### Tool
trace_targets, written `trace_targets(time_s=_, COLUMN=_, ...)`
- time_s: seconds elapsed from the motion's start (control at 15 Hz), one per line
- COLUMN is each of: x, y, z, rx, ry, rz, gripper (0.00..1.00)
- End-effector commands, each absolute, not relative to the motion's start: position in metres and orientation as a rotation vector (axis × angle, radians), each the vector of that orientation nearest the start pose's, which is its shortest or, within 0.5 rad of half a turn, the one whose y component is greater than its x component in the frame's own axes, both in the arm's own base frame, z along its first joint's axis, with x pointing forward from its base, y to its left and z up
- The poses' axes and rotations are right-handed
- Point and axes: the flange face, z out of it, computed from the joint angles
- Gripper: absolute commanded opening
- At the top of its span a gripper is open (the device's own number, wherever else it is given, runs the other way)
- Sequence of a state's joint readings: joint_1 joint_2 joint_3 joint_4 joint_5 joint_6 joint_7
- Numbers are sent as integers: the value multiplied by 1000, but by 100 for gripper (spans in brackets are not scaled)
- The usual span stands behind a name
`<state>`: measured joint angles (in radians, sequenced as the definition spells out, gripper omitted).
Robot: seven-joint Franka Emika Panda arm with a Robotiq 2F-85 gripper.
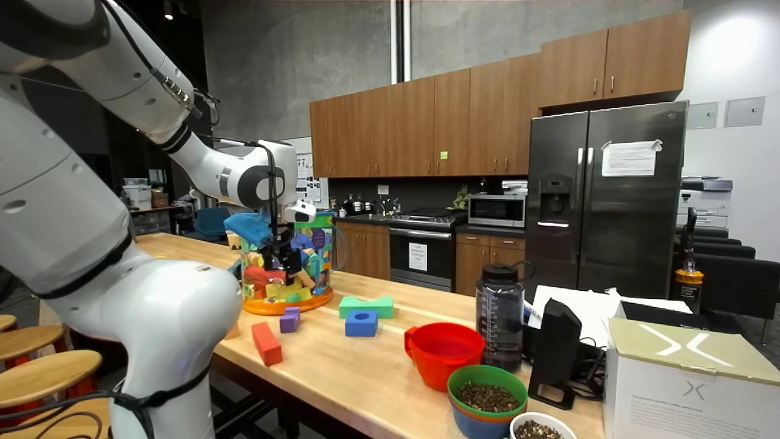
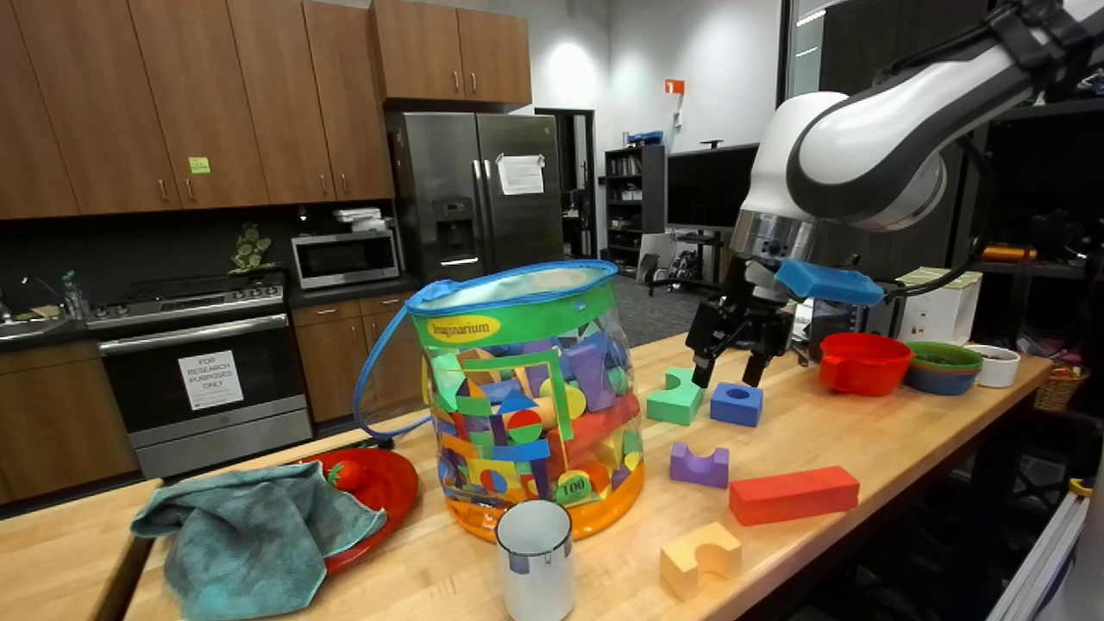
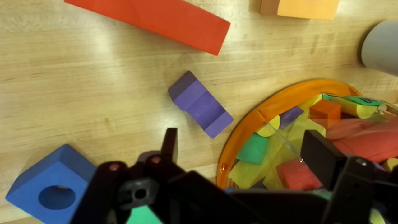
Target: Pick one purple triangular block from the clear block bag and place it on the table
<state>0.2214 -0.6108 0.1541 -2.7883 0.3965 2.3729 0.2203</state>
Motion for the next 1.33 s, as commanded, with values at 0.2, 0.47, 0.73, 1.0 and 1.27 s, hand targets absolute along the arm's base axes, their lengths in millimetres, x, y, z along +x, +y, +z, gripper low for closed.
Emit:
trace_targets(time_s=0.2, x=332, y=130, z=400, rx=-2865, ry=152, rz=-158, gripper=100)
trace_targets(time_s=0.47, x=366, y=124, z=424, rx=-2852, ry=142, rz=-145, gripper=100)
trace_targets(time_s=0.73, x=399, y=120, z=463, rx=-2843, ry=84, rz=-170, gripper=100)
trace_targets(time_s=1.0, x=445, y=121, z=509, rx=-2856, ry=-17, rz=-213, gripper=100)
trace_targets(time_s=1.27, x=490, y=123, z=550, rx=-2882, ry=-126, rz=-250, gripper=100)
